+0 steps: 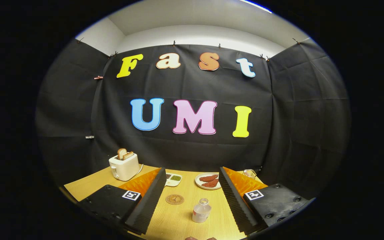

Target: Take the bottle from table, then pour the juice into the cup, finally place the bottle on the coaster

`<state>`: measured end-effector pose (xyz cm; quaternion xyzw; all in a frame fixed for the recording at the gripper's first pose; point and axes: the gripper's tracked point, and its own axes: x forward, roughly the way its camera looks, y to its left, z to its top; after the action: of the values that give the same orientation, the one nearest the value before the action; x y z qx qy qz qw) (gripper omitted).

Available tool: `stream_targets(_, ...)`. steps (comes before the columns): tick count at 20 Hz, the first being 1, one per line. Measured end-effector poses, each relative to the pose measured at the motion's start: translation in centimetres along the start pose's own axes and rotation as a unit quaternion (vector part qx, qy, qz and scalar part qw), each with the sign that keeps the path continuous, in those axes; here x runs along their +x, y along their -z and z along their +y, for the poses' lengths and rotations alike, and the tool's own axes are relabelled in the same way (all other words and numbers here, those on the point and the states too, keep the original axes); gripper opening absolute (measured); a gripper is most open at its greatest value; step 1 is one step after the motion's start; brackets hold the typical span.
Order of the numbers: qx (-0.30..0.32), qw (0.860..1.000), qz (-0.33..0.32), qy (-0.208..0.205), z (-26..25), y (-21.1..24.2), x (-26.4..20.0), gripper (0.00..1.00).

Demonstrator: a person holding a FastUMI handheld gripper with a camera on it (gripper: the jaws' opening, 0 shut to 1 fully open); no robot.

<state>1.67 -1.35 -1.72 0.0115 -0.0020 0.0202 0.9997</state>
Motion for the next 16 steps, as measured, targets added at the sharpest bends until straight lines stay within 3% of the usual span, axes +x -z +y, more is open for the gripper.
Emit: stream_targets(16, 0.019, 1.0, 0.022, -0.01, -2.1, 7.1, 3.0, 0.97)
